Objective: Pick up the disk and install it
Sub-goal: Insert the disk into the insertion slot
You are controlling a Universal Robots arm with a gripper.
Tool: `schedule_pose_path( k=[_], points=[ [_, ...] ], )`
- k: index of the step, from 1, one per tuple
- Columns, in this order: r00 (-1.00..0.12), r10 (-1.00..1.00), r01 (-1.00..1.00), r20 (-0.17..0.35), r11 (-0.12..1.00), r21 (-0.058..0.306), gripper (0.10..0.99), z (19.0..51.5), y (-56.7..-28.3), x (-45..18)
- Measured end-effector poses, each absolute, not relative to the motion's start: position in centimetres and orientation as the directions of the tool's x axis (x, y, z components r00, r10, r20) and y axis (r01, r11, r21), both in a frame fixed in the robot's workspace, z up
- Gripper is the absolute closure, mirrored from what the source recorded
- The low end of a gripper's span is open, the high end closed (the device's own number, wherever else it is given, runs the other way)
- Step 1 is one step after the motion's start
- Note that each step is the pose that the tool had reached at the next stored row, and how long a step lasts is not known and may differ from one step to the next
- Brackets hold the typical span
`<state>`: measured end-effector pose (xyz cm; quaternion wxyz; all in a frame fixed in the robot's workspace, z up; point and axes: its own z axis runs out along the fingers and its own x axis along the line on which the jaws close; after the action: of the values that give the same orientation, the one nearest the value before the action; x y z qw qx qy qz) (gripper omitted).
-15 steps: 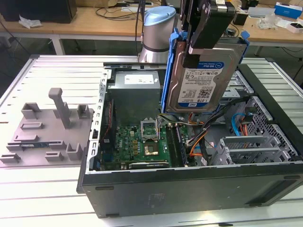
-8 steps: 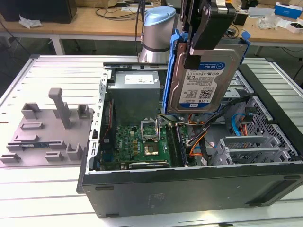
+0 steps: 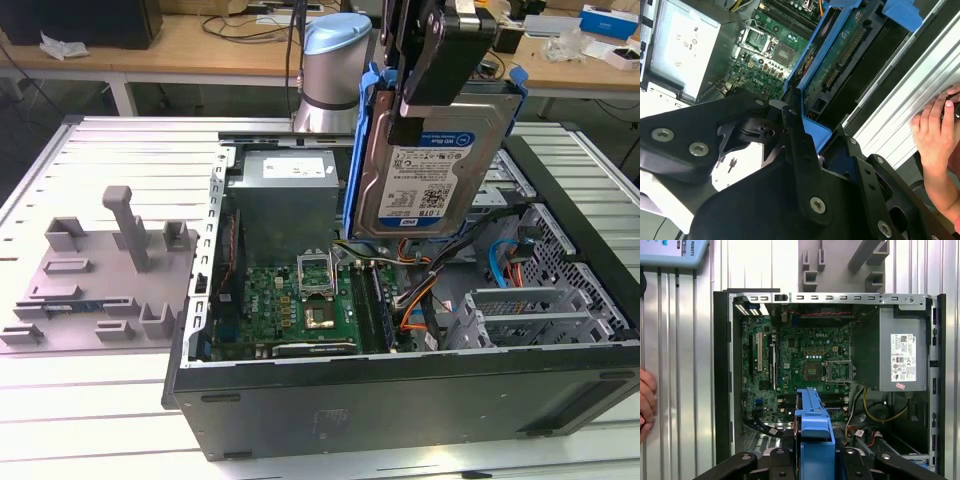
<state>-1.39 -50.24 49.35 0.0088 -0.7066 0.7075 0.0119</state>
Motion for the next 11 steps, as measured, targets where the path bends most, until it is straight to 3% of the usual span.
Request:
schedule_pose_path(
  k=[6, 11],
  points=[
    [-0.001, -0.999, -1.000, -0.032, 0.001, -0.016, 0.722, 49.1, -50.5, -1.4],
    [-0.003, -0.999, -1.000, -0.032, 0.003, -0.002, 0.722, 48.6, -51.8, -1.4]
  ],
)
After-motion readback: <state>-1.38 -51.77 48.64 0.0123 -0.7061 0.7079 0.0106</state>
